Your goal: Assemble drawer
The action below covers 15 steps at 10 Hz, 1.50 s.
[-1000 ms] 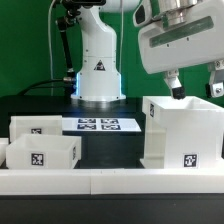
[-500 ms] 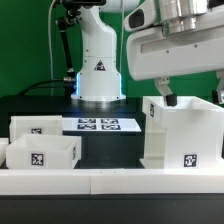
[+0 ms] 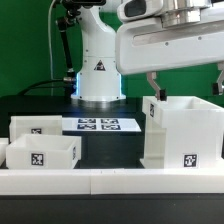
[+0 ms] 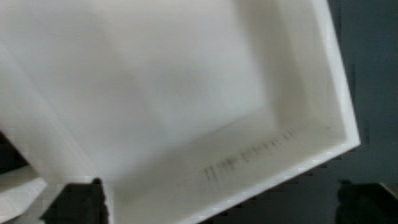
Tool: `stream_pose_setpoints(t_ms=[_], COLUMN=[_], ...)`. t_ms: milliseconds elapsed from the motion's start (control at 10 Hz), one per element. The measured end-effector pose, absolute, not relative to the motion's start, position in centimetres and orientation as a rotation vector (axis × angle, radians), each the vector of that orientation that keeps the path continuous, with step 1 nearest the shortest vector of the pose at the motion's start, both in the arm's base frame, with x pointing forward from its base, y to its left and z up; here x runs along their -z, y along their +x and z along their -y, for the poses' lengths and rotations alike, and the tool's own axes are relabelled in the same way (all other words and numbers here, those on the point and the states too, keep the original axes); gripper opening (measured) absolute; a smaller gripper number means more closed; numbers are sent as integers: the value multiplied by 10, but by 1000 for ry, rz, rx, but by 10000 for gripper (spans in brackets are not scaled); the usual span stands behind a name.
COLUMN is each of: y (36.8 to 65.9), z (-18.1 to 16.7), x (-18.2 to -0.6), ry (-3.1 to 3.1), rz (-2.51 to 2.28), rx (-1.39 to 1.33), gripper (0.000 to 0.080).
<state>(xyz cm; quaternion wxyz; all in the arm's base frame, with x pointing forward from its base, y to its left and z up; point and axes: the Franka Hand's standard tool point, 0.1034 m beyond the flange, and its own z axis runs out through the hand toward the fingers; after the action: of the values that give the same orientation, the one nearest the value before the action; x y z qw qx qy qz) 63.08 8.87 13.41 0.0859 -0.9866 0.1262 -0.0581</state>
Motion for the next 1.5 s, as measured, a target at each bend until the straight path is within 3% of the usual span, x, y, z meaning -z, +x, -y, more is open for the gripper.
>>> stream_pose_setpoints(t_ms=[200,500,800,900,1200,1400,1500], y=[629,608,583,579,578,572,573], z=[-70,-4,67,76,72,67,73], x=[-140,-148,-123,-113,-112,-108,-97], ry=[-2984,-2992,-3017,-3019,-3014,-2997,-3027], rz=[-56,83,139,133,133,117,82], rx=[204,219,221,199,171,34,-59], gripper=[649,649,649,649,649,649,649])
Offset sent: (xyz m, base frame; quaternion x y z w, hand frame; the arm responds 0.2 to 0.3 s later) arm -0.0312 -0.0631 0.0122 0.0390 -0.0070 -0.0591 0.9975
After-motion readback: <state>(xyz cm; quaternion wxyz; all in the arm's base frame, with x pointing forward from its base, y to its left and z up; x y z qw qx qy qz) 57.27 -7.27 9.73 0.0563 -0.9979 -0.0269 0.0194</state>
